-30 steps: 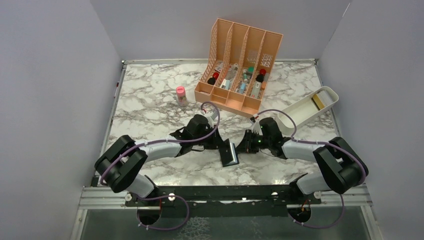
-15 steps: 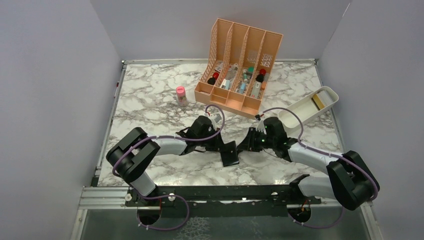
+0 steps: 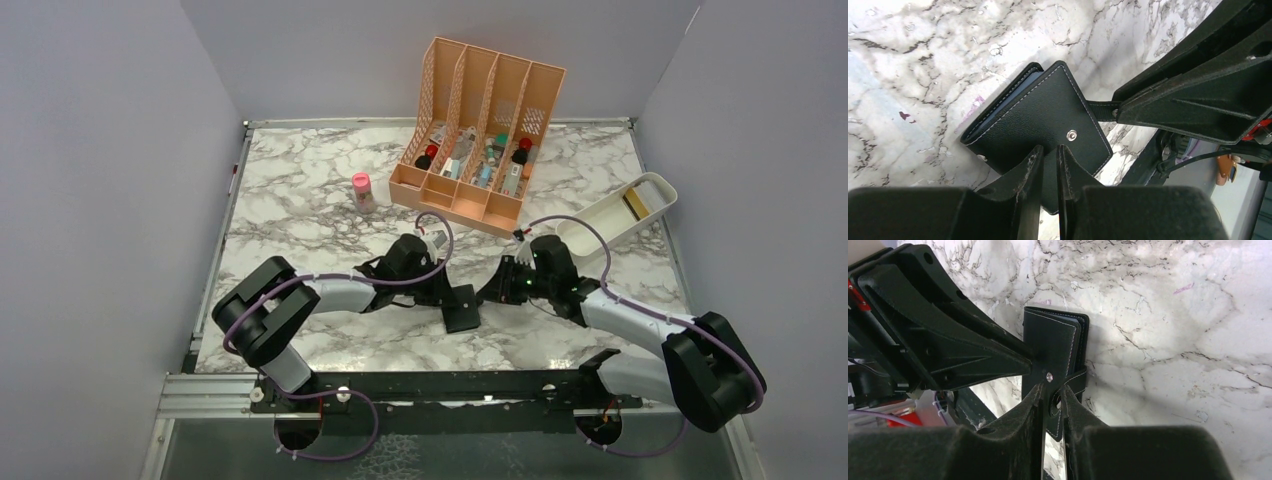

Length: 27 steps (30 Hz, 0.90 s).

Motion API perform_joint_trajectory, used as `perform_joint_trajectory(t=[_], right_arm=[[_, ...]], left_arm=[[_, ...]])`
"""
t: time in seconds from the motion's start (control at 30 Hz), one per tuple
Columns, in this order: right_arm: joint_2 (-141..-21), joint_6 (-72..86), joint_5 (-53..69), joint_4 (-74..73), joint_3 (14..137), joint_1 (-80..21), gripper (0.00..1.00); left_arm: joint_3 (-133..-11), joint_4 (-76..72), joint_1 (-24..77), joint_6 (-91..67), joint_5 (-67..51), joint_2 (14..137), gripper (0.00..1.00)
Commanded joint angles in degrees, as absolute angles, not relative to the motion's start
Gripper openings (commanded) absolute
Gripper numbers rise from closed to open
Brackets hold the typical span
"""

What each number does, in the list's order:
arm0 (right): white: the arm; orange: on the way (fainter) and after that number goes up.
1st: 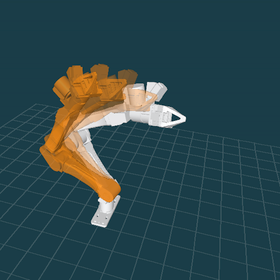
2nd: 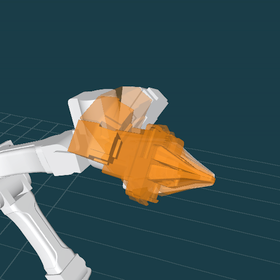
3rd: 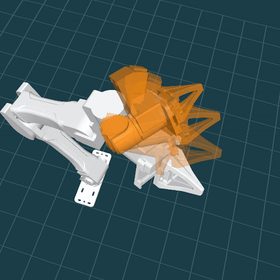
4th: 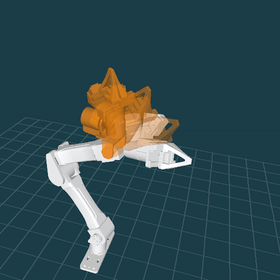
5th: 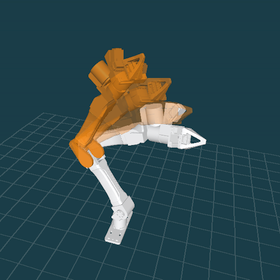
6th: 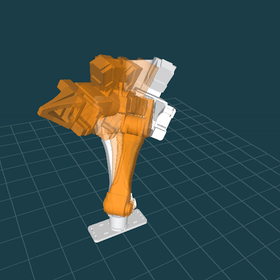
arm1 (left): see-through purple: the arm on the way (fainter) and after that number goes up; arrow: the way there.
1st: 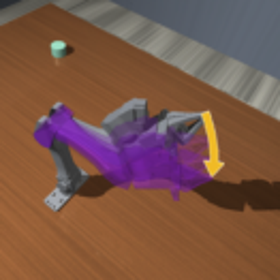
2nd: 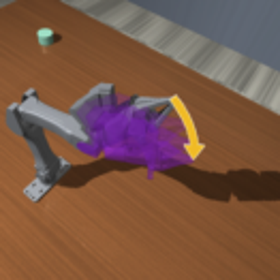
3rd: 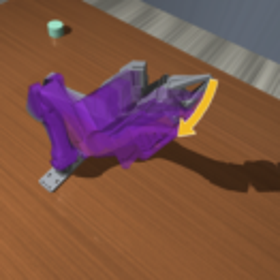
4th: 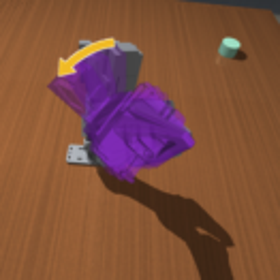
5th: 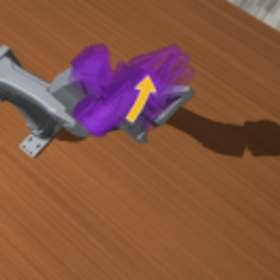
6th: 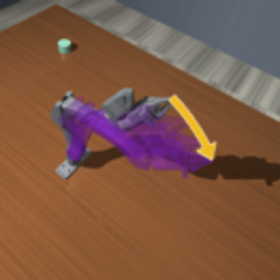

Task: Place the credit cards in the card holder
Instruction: Close the card holder at the center of the board.

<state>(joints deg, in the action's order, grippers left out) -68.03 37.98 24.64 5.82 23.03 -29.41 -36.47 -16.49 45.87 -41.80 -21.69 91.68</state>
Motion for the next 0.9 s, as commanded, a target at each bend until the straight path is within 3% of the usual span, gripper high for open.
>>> perform_joint_trajectory(t=[0.0, 0.2, 0.5, 0.87], right_arm=[[-67.3, 38.4, 24.3, 5.6, 21.8, -29.6, 0.19], [-67.5, 38.8, 27.3, 6.8, 21.6, -29.6, 0.18], [-67.3, 40.1, 33.4, 9.0, 21.5, -29.6, 0.26], [-66.5, 38.5, 29.7, 6.2, 21.3, -29.6, 0.14]], left_arm=[[-37.2, -15.5, 46.7, -42.1, -22.1, 92.2, 0.20], [-37.0, -15.5, 47.4, -41.8, -21.0, 94.3, 0.20], [-35.8, -12.8, 48.2, -40.3, -16.4, 93.6, 0.20], [-35.8, -12.0, 49.7, -44.0, -17.3, 84.4, 0.26]])
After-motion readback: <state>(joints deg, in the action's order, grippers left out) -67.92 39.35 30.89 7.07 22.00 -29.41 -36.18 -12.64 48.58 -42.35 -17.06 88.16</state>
